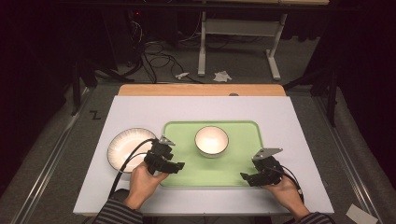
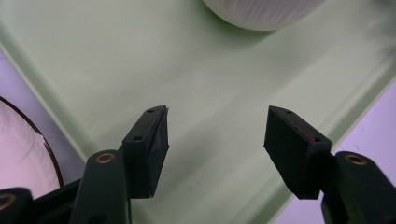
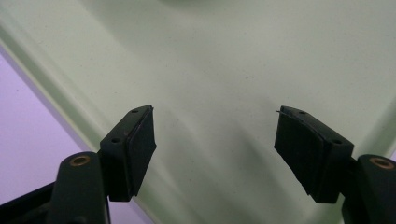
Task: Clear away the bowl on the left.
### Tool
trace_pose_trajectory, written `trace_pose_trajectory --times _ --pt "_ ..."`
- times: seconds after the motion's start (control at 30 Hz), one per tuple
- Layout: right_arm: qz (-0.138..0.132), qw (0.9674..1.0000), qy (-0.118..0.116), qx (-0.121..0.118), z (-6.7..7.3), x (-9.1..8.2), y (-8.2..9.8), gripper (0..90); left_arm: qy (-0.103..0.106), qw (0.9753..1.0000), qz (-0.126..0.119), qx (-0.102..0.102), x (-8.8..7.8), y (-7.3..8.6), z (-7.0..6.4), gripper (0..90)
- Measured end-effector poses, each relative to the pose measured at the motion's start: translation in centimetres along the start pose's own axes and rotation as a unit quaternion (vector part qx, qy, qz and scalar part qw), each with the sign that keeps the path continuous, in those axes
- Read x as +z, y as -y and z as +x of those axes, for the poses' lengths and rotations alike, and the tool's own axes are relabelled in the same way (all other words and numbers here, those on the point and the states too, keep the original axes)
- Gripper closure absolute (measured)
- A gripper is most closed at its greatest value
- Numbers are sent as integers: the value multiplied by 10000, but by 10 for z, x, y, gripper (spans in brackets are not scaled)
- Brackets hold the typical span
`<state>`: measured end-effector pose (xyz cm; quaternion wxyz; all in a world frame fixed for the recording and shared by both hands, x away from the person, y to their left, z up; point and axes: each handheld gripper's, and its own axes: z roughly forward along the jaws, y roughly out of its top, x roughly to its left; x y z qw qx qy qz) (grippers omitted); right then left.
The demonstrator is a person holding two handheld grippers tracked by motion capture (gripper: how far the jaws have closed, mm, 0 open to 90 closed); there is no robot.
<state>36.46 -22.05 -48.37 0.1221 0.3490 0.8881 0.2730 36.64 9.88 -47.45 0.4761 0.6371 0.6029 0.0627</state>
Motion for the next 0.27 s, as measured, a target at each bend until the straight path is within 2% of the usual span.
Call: trace_pose_trajectory --times 0.27 --pt "7 10000 8 29 0 -1 0 302 -7 10000 45 3 0 0 1 400"
